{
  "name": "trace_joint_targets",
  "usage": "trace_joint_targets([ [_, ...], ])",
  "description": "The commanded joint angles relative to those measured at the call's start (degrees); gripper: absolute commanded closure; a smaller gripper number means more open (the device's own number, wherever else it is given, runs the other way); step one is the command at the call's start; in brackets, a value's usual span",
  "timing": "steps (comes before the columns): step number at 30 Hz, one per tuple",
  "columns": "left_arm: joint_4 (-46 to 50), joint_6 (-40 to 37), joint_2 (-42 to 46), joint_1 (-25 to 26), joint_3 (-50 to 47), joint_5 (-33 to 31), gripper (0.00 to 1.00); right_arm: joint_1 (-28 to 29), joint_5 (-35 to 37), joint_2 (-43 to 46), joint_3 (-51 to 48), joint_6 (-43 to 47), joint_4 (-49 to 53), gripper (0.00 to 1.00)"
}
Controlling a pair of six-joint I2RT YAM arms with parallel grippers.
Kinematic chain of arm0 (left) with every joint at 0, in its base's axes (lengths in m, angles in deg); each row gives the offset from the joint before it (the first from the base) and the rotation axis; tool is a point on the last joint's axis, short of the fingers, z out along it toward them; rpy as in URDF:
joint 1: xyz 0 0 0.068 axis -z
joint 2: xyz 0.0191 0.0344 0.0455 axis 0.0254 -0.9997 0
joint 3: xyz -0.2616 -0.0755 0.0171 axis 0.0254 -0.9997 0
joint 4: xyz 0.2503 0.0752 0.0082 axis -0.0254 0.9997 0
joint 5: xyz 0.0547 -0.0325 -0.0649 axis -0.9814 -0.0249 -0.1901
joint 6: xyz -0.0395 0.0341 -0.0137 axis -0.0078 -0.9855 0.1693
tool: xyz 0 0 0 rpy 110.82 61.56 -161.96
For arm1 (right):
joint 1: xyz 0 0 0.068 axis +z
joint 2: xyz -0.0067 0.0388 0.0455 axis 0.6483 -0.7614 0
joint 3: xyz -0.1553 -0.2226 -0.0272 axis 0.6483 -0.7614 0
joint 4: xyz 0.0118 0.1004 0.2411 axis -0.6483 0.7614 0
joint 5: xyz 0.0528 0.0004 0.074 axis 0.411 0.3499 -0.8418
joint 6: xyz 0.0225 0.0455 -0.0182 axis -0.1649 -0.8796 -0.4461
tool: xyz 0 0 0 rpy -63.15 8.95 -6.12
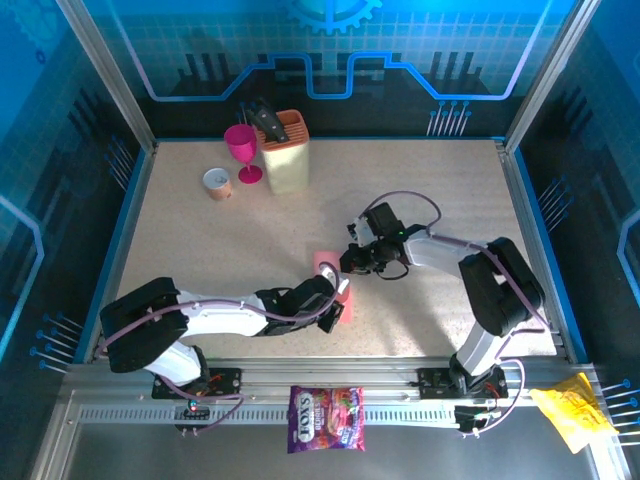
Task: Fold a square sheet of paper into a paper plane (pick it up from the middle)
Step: Fold the triangle a second time at the center of the table.
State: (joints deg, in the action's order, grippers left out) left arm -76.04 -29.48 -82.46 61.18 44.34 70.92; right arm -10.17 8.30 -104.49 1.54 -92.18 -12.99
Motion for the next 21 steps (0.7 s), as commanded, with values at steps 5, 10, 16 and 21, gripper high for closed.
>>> trace_joint_targets([
  [5, 0.06, -0.20, 1.55, -0.72, -0.59, 1.30, 1.00, 2.54, -0.25, -5.08, 3.22, -0.07, -0.84, 1.00],
  [10, 0.21, -0.92, 1.25, -1.14, -0.13, 2.83, 1.00, 2.39, 0.39, -7.22, 2.96, -0.48, -2.15, 1.00],
  [16, 0.04, -1.69, 0.75, -2.06, 0.08, 4.28, 1.00, 1.93, 0.73, -9.24, 2.90, -0.23, -2.46, 1.00],
  [21, 0.57, -2.87, 1.21, -3.70, 0.25, 4.68, 1.00, 1.80, 1.37, -10.29, 1.90, 0.04, -2.72, 1.00],
])
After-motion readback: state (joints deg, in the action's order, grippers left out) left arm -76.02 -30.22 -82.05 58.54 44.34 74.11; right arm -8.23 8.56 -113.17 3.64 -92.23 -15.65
